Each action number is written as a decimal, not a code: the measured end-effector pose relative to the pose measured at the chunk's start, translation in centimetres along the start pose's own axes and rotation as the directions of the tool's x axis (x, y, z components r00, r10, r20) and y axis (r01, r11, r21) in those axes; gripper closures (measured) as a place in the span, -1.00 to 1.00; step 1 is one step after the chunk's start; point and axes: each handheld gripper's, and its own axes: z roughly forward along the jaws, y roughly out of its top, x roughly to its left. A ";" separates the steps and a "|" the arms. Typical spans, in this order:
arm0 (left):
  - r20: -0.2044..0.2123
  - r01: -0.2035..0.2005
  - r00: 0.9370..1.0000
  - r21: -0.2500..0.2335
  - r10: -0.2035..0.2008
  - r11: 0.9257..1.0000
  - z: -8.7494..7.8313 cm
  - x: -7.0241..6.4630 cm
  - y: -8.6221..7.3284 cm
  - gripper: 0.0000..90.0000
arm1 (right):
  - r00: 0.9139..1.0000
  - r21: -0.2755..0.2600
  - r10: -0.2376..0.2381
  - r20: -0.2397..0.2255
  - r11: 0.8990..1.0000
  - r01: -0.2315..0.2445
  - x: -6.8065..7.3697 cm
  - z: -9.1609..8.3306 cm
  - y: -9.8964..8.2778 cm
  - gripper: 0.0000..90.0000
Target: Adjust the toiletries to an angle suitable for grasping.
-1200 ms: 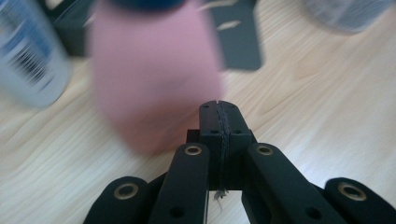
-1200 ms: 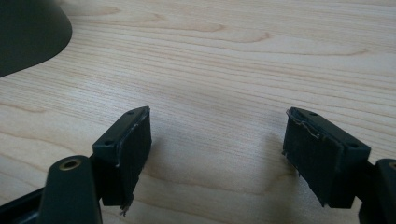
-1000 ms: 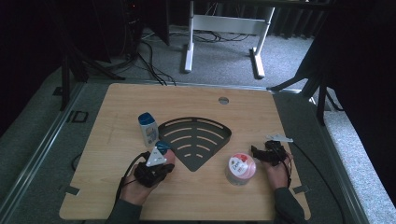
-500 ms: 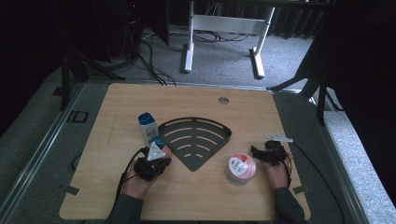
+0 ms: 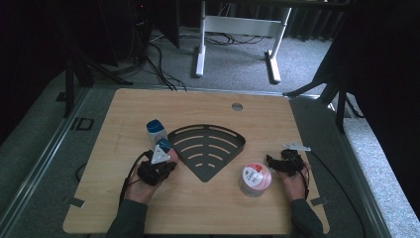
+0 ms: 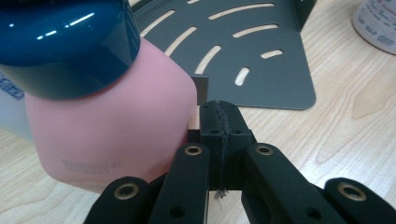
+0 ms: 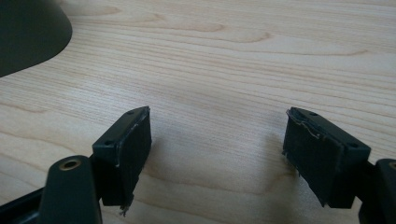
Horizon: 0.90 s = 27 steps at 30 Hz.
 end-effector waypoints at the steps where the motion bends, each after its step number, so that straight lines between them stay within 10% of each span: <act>1: -0.005 -0.003 1.000 0.000 0.003 1.000 0.0 0.2 0.0 1.00 | 1.000 0.000 0.000 0.000 1.000 0.000 0.0 0.0 0.0 -0.48; 15: -0.012 0.016 1.000 -0.002 -0.016 1.000 0.2 0.6 0.0 0.96 | 1.000 0.000 -0.002 0.000 1.000 0.002 0.0 0.0 0.0 -0.48; 21: 0.048 -0.012 0.999 0.027 0.011 1.000 1.6 -1.0 -0.7 0.83 | 1.000 0.009 -0.011 -0.011 1.000 0.011 0.1 0.0 -0.1 -0.58; 27: 0.086 -0.033 0.996 0.072 0.027 0.997 3.8 -2.4 -1.2 0.83 | 0.998 0.034 0.031 -0.063 0.999 -0.029 0.0 -1.2 -0.1 0.13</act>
